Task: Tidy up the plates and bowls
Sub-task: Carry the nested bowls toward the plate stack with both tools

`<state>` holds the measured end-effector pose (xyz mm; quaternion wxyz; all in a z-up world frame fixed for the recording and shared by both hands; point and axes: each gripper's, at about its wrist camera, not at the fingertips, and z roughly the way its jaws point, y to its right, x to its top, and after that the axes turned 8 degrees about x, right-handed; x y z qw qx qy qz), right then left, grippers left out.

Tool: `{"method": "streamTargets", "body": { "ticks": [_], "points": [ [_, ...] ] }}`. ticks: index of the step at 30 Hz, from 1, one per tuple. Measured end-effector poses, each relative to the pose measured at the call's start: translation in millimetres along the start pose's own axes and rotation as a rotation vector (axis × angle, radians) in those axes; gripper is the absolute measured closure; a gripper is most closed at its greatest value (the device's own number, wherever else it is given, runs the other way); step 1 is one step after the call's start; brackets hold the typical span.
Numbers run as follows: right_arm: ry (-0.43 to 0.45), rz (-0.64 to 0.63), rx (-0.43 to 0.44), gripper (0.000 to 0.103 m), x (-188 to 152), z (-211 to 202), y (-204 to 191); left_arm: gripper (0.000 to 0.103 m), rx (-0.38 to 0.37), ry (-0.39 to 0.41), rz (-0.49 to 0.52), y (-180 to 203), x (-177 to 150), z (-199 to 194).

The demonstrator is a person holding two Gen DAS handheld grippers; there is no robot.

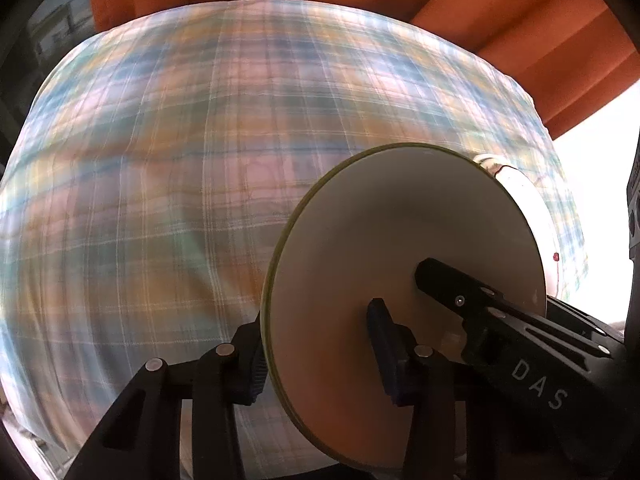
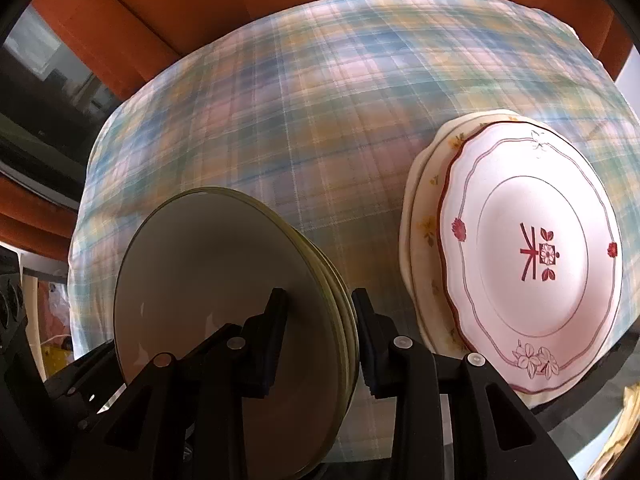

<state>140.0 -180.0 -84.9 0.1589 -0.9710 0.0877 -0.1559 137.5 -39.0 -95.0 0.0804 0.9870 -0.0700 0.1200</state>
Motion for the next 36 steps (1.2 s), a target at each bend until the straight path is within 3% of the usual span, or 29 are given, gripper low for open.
{"method": "streamTargets", "body": {
  "ticks": [7,17,36],
  "points": [
    [-0.005,0.056,-0.040,0.067,-2.1,-2.9,-4.6,0.057,-0.028,-0.026,0.046,-6.3,3.3,0.5],
    [0.014,0.117,-0.029,0.067,-8.4,-3.9,-17.1,0.058,-0.004,-0.031,0.070,-16.1,7.0,-9.8],
    [0.068,-0.001,0.075,0.067,5.6,-44.9,-5.8,0.058,0.102,0.070,-0.017,22.7,9.9,-47.7]
  ]
}}
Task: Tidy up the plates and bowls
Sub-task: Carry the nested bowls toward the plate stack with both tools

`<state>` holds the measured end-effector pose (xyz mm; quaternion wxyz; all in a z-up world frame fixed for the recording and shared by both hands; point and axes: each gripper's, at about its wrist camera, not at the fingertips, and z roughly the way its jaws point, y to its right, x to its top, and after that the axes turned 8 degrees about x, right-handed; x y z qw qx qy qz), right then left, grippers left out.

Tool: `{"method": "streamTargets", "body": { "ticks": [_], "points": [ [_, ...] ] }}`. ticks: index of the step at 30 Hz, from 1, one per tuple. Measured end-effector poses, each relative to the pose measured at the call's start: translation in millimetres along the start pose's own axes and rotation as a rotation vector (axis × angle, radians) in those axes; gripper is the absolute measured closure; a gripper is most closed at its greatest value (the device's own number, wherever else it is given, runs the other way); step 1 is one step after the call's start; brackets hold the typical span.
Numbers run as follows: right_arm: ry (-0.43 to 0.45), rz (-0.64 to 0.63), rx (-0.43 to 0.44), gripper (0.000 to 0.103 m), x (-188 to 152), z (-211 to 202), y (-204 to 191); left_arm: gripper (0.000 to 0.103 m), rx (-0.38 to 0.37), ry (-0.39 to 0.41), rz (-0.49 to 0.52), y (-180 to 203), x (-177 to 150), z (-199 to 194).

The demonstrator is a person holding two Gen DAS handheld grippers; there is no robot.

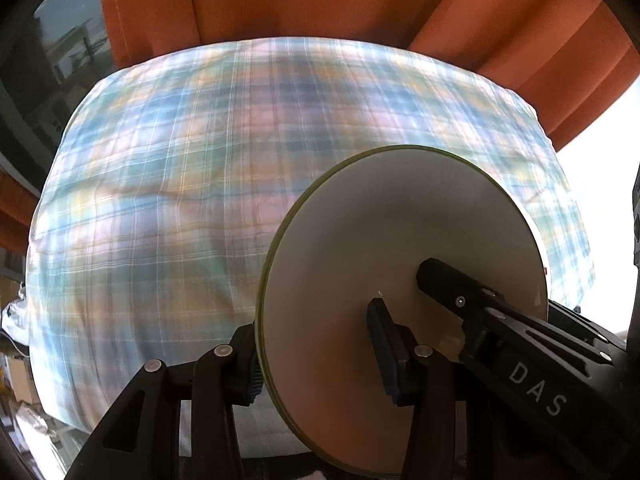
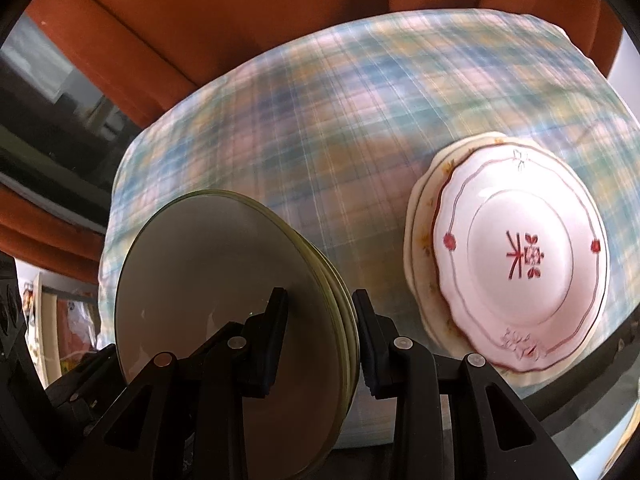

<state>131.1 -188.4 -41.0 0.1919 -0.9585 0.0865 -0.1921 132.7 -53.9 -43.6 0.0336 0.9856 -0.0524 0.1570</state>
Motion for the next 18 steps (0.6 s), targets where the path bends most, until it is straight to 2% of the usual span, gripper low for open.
{"method": "streamTargets", "body": {
  "ticks": [18],
  "points": [
    [0.004,-0.110,0.054,0.067,26.8,-45.0,53.5,0.058,0.025,0.044,-0.096,68.7,4.8,-13.4]
  ]
}}
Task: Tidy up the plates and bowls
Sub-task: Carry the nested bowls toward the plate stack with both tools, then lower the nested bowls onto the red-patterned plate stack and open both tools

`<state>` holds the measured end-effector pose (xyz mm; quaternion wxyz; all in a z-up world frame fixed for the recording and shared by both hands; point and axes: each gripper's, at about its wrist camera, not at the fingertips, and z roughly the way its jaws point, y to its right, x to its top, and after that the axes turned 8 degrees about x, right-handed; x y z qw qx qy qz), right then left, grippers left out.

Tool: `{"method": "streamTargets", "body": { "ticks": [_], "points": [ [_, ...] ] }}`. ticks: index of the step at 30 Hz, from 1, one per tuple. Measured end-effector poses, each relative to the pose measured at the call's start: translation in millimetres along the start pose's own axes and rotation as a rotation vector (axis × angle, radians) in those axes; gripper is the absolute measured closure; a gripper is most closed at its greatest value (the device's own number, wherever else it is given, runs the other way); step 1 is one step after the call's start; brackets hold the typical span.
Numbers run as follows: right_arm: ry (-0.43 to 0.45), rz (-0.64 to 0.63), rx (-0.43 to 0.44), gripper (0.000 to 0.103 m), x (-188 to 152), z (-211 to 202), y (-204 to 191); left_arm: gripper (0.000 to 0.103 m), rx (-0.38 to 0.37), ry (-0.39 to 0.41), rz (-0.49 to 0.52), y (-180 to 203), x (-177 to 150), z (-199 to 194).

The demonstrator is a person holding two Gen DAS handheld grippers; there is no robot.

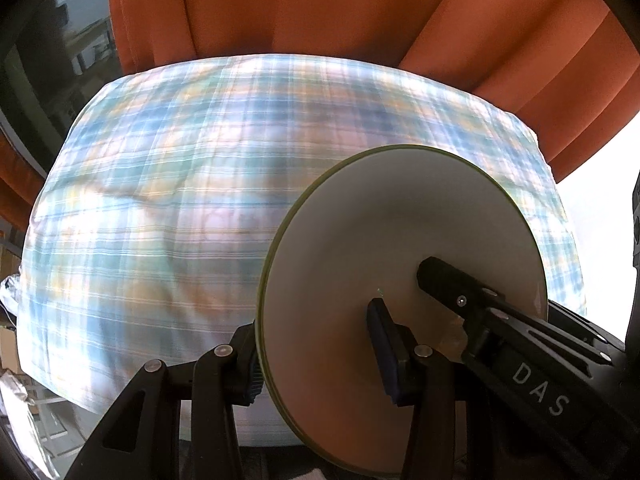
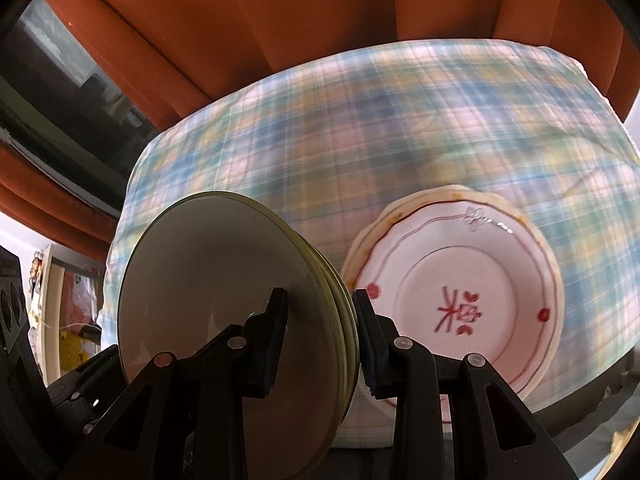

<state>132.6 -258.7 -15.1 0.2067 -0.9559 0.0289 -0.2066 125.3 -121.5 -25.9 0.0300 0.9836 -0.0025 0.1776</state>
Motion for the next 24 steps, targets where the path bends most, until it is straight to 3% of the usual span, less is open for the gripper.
{"method": "streamTargets", "body": {
  "ticks": [24],
  "points": [
    [-0.013,-0.040,-0.014,0.067,-2.3,-37.3,101.9,0.058,-0.024,-0.004,-0.050,101.2,-22.0,23.1]
  ]
}}
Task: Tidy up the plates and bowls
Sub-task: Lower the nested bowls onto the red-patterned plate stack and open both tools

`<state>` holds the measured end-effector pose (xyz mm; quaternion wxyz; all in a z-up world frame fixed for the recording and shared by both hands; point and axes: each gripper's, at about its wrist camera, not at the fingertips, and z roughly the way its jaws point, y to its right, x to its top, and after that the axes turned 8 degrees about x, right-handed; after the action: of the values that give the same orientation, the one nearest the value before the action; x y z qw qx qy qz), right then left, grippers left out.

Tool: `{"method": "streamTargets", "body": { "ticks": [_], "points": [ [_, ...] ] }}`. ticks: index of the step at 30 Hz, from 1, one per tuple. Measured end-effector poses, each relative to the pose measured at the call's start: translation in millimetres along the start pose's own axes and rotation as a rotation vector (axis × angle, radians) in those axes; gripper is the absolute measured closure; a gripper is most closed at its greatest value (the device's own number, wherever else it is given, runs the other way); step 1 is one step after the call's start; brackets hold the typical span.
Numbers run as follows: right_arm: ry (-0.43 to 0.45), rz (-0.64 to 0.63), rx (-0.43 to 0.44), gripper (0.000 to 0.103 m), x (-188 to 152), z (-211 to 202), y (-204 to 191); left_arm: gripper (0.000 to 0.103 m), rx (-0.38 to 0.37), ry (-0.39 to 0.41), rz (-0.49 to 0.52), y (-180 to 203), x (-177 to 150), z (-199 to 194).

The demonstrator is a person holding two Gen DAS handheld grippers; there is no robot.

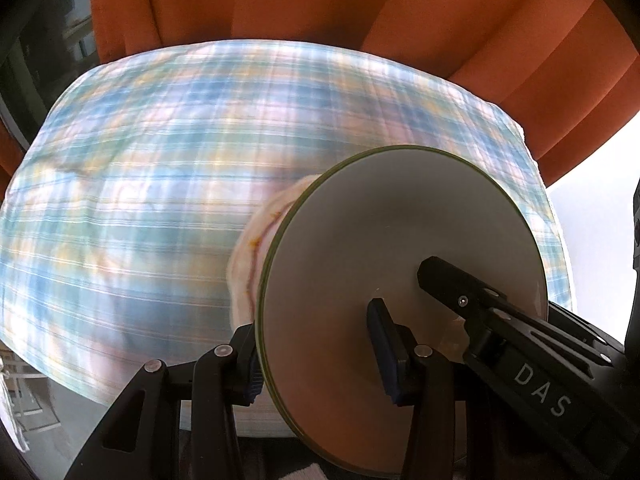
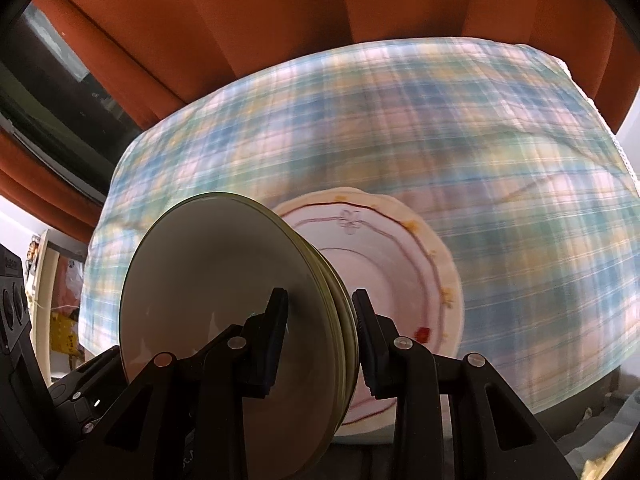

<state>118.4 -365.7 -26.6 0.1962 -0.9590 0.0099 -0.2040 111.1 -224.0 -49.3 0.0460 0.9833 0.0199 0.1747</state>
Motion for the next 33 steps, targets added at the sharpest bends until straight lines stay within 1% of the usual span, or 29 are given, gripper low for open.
{"method": "streamTargets", "body": {
  "ticks": [6,10,16,23,29,33],
  "points": [
    [-0.019,-0.006,-0.029,0.067,-2.5,1.3,17.7,0.058,-0.003,-0.024,-0.006,14.4,-4.8,12.0],
    [-0.039,-0.022,-0.040,0.067,0.0,6.4,21.9,0.058,-0.002,-0.036,-0.025,15.8,-4.2,16.8],
    [-0.070,-0.023,-0.031,0.067,6.4,19.7,24.0,0.058,0.014,-0.066,-0.040,11.5,2.9,28.7],
    [-0.070,-0.031,-0.049,0.067,18.3,27.7,24.8,0.057,0.029,-0.057,-0.013,15.3,14.5,32.7],
    [-0.072,-0.033,-0.029,0.067,22.2,28.6,28.8,0.054,0.028,-0.061,-0.022,14.8,14.5,33.1],
    [-0.075,-0.049,-0.006,0.067,20.7,28.3,30.0,0.051,0.054,-0.049,-0.013,18.4,12.5,31.7]
  ]
}}
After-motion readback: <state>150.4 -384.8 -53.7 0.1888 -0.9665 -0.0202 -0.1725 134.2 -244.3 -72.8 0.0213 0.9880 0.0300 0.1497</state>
